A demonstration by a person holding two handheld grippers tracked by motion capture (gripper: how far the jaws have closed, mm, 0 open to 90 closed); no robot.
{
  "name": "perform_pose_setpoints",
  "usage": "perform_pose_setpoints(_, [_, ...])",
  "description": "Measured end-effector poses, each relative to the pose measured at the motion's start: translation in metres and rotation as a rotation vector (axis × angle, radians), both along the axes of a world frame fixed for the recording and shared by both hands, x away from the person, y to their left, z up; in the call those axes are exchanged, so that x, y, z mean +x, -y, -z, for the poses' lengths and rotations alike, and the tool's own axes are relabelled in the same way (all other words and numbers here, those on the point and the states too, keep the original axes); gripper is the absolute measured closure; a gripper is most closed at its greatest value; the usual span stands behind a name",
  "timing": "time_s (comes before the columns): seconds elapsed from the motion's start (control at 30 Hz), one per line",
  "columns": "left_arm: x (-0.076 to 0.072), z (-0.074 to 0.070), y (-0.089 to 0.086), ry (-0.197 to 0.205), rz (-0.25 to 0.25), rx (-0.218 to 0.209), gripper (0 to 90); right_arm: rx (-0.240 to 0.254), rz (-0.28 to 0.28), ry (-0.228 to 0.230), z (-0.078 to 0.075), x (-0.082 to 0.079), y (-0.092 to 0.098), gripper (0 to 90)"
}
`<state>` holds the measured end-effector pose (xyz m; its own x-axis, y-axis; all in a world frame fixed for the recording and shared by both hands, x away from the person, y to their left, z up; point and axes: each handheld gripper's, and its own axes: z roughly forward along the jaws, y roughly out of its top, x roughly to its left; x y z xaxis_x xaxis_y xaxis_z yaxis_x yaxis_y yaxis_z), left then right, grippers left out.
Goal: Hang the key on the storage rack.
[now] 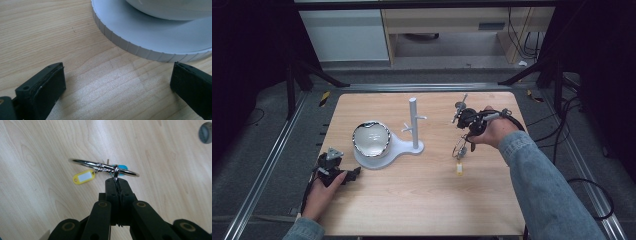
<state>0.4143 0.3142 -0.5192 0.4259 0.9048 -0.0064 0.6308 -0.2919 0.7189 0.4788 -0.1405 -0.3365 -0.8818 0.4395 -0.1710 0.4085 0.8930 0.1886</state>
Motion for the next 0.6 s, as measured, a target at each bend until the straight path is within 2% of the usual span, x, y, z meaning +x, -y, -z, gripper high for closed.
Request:
perform_pose_setpoints(0.3, [0.0, 0.0, 0.0, -0.001, 0.0, 0.001, 0.0, 0.002, 0.0, 0.044, -0.026, 0.004, -0.006, 88.9])
perform_pose_setpoints(0.6, [0.0, 0.0, 0.0, -0.001, 0.002, 0.002, 0.0, 0.002, -0.016, 0.068, -0.042, 0.01, -0.014, 89.0])
